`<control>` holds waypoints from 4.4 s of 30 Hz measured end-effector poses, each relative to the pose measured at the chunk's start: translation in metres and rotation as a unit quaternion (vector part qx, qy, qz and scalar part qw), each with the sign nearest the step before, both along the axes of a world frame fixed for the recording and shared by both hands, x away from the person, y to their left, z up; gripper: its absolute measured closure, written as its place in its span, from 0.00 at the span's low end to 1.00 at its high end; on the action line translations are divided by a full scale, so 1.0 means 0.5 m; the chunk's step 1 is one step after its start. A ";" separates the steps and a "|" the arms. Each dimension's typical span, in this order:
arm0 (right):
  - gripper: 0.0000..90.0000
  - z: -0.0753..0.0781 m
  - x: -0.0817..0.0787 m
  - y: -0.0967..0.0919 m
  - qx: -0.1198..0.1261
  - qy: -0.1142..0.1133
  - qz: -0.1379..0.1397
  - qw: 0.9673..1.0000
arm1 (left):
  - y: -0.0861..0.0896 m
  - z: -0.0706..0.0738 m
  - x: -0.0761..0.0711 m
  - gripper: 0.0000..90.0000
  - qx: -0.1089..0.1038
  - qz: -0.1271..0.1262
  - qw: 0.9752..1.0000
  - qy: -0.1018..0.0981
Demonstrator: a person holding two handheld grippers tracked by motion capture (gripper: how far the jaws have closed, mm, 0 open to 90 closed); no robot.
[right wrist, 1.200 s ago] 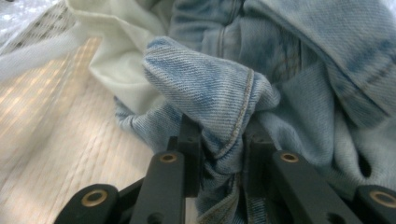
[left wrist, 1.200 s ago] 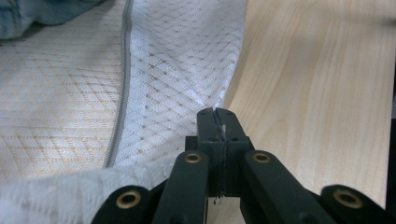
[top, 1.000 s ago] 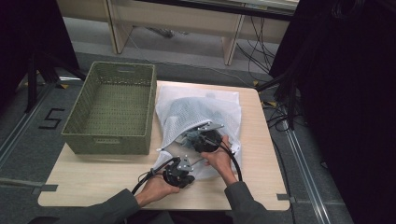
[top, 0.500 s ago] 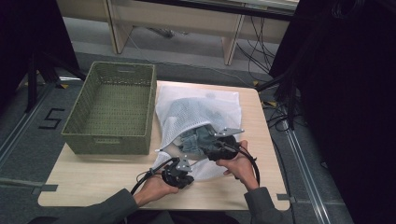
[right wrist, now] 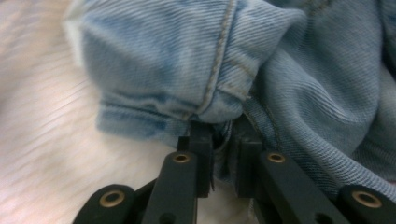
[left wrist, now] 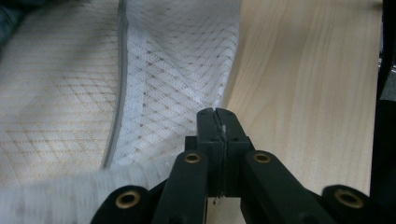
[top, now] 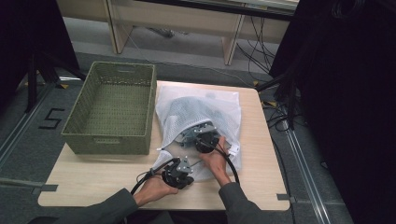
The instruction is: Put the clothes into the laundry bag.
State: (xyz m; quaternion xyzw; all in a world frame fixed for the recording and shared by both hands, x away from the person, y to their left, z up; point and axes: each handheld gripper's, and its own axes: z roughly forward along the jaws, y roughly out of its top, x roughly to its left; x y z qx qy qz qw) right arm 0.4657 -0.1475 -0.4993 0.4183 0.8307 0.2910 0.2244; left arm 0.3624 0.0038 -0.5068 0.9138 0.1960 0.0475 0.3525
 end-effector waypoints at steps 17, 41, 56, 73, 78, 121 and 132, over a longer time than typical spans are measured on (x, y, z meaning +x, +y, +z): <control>0.51 0.105 -0.067 -0.086 0.091 -0.024 0.034 0.995 | 0.003 0.022 -0.007 0.71 -0.047 0.012 0.999 0.014; 0.99 0.184 -0.034 -0.071 0.031 -0.127 0.019 0.991 | 0.194 0.112 -0.029 0.41 -0.059 0.108 0.992 -0.020; 1.00 0.116 -0.162 -0.089 -0.050 -0.047 0.107 0.992 | 0.216 0.109 -0.017 0.41 -0.051 0.126 0.991 -0.015; 0.64 0.094 -0.154 -0.112 0.022 -0.004 0.077 0.997 | 0.221 0.105 -0.013 0.38 -0.050 0.131 0.990 -0.010; 0.46 0.101 -0.151 -0.133 0.064 -0.016 0.050 0.997 | 0.224 0.105 -0.011 0.37 -0.047 0.130 0.990 -0.015; 0.32 0.118 -0.216 -0.207 0.176 -0.024 0.040 0.983 | 0.258 0.100 -0.027 0.17 -0.074 0.110 0.991 -0.017; 0.31 0.114 -0.267 -0.198 0.181 0.011 0.050 0.982 | 0.272 0.107 -0.059 0.17 -0.069 0.106 0.992 -0.027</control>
